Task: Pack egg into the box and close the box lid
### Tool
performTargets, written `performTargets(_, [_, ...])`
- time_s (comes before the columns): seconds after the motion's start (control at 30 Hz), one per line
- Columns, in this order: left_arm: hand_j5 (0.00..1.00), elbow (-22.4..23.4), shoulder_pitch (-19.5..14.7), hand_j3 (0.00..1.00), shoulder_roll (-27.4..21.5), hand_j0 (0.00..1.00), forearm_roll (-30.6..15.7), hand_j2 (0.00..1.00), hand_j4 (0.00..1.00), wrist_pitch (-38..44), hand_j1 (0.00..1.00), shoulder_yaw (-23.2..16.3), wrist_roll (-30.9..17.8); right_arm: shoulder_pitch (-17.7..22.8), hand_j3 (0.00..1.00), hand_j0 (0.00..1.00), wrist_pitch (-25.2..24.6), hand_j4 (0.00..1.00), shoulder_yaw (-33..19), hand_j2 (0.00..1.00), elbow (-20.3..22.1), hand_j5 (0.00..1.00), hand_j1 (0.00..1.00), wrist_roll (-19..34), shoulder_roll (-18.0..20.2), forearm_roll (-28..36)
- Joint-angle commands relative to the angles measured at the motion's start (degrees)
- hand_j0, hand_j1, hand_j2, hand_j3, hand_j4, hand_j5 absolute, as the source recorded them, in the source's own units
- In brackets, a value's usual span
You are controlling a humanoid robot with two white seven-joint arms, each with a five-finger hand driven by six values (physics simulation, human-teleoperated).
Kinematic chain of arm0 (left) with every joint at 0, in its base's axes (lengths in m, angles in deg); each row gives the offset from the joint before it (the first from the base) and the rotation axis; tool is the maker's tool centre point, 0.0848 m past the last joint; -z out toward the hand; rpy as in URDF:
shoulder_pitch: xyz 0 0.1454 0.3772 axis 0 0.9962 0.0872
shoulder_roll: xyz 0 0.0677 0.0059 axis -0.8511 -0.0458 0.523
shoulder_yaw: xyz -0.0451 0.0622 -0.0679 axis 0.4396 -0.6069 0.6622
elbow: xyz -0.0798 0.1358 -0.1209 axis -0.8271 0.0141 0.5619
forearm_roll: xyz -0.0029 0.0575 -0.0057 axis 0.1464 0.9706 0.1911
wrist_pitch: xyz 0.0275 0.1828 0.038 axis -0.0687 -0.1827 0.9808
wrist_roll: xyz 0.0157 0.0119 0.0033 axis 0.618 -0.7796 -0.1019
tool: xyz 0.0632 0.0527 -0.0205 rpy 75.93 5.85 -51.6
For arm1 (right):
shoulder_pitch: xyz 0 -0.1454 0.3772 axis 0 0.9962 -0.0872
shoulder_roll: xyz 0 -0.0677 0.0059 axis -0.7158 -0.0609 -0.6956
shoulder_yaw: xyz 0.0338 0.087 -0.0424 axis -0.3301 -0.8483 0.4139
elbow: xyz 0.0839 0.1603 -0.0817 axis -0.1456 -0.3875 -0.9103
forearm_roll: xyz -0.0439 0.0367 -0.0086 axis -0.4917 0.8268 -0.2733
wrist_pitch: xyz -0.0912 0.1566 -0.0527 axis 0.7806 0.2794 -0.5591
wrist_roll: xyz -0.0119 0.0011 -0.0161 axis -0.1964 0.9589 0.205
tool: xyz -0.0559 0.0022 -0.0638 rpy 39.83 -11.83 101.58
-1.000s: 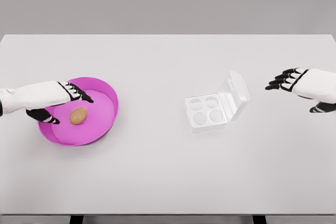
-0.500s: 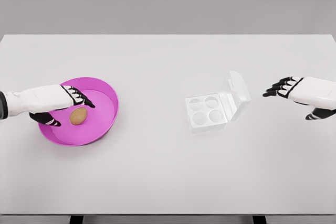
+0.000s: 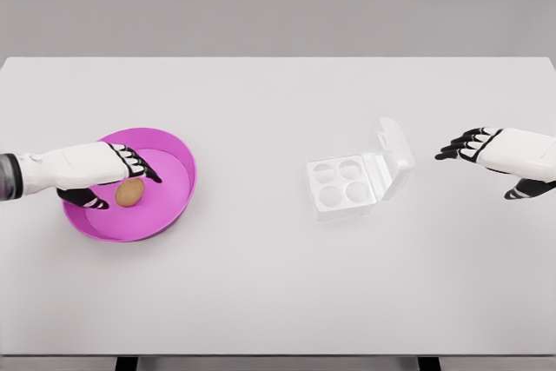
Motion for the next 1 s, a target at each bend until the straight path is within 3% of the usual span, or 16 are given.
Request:
performTargets(0.0, [0.86,-0.01,0.0,0.86,0.18,0.86,0.06,0.86,0.86,0.14,0.86,0.01,0.02,0.0,1.0,1.0,-0.15,1.0,0.0,1.0,0.05,1.0,1.0,-0.02,0.0,0.29])
performTargets(0.97, [0.83,0.17,0.18,0.83,0.97,0.83,0.76,0.83,0.83,0.14,0.83,-1.13,0.02,0.0,1.0,1.0,-0.15,1.0,0.0,1.0,-0.13,1.0,1.0,-0.02,0.17,0.38])
